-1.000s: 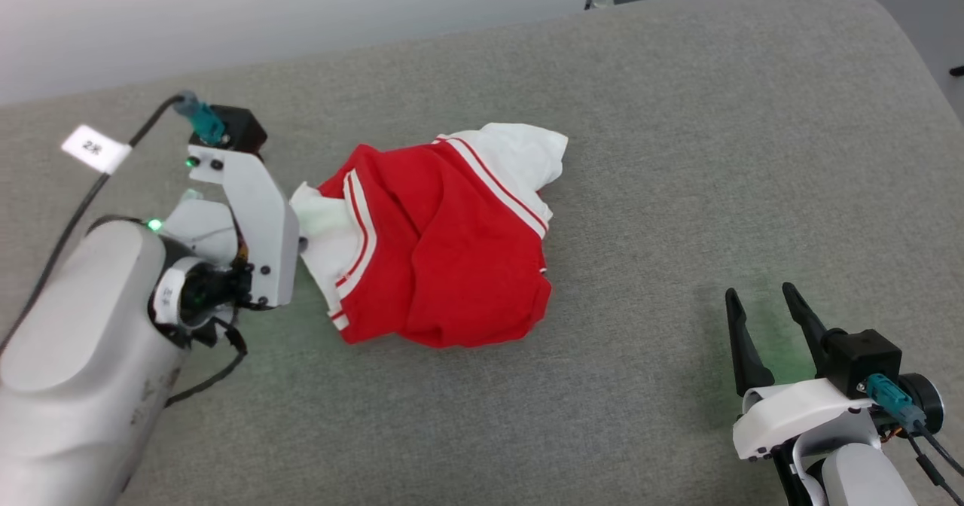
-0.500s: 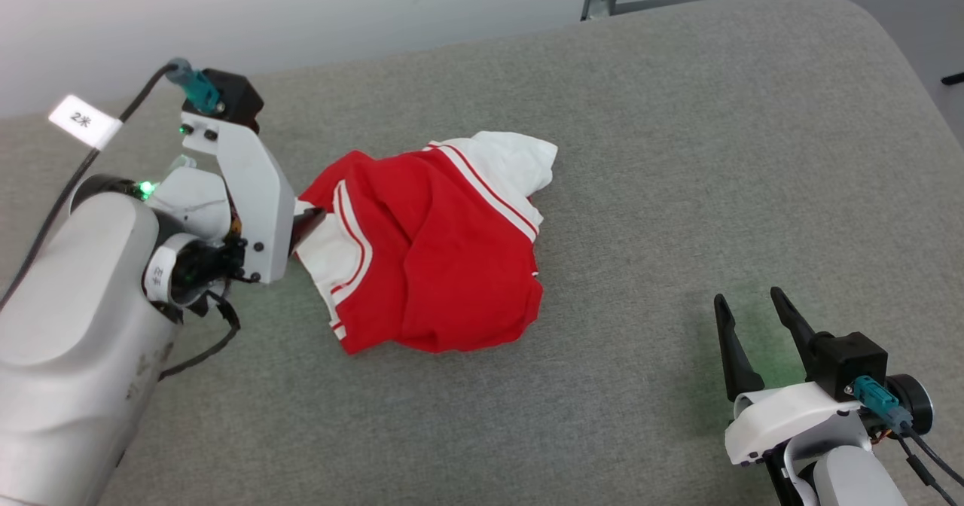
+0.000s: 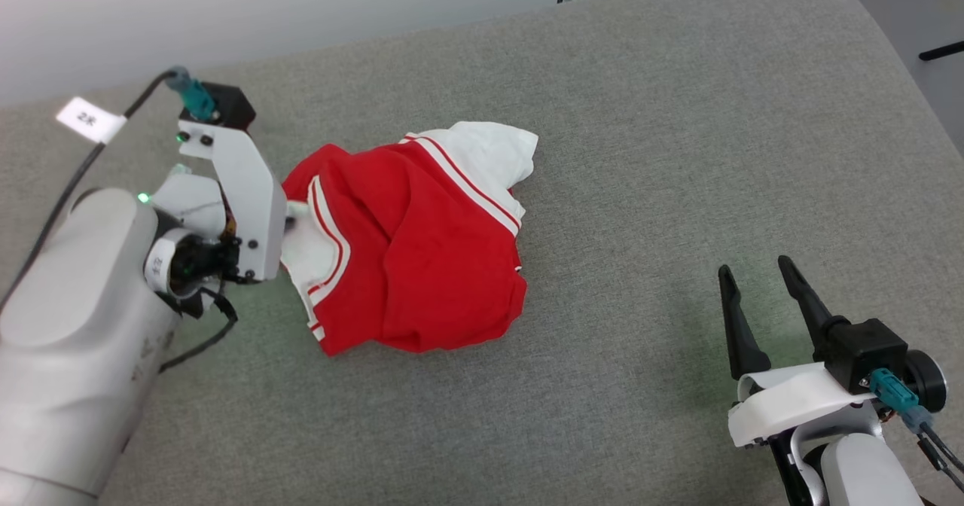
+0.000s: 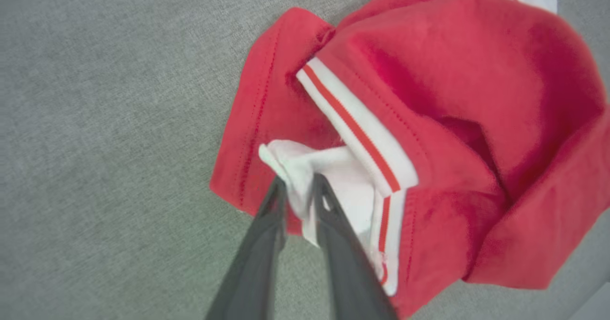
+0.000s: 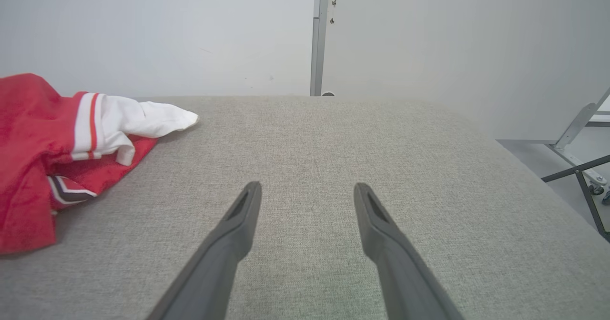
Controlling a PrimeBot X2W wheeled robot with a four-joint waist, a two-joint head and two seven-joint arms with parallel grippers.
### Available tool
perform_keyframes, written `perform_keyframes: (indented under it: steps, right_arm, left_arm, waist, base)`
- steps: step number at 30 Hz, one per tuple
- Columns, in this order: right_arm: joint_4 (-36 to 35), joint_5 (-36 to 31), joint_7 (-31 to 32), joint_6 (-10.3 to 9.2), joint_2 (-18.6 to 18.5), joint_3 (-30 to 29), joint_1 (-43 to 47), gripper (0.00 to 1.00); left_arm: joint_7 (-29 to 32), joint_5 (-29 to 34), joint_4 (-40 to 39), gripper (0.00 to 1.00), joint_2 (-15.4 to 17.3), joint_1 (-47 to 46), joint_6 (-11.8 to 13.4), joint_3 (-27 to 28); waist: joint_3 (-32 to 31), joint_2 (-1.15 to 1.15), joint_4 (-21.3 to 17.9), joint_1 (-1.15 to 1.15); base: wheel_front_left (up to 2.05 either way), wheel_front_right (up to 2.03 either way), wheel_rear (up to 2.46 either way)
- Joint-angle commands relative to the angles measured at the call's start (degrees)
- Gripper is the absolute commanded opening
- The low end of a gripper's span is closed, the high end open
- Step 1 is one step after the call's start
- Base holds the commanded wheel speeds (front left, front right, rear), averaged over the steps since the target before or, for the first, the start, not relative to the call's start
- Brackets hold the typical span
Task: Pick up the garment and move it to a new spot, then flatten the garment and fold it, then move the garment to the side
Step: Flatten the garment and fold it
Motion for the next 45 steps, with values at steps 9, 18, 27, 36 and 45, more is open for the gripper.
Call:
perform_keyframes:
  steps: [9, 18, 27, 36, 45]
  right_arm:
    - [-3.6, -1.6, -0.1, -0.06, 0.1, -0.7, 2.0, 1.00]
    - [-3.8, -3.0, -0.1, -0.06, -0.6, -1.6, 3.2, 1.00]
    - [-3.6, -3.4, -0.1, -0.07, -1.6, -2.7, 4.9, 1.00]
    - [-3.1, -2.9, -0.1, -0.06, -1.6, -2.8, 4.3, 1.00]
    - [-2.6, -2.4, -0.1, -0.06, -1.1, -2.4, 4.2, 1.00]
  left_arm:
    - [0.4, -1.0, 1.2, 0.00, -0.5, -1.7, -0.4, 0.1]
    - [1.8, -0.3, -3.4, 0.00, 1.3, -1.4, 1.9, 0.0]
    - [3.4, -0.3, -14.2, 0.00, 5.1, 3.6, 7.4, 1.4]
    - [5.6, -2.4, -26.2, 0.00, 9.6, 10.6, 13.5, 4.3]
    - [5.4, -5.9, -29.5, 0.00, 10.3, 20.3, 17.8, 6.0]
  waist:
    - [-0.6, 0.00, 0.7, 0.00]
    - [-2.9, 0.00, 2.7, 0.00]
    - [-5.4, 0.00, 5.6, 0.00]
    - [-6.4, 0.00, 6.9, 0.00]
    - [-6.5, 0.00, 6.9, 0.00]
  base:
    - [0.00, 0.00, 0.00]
    - [0.00, 0.00, 0.00]
    - [0.00, 0.00, 0.00]
    - [0.00, 0.00, 0.00]
    - [0.00, 0.00, 0.00]
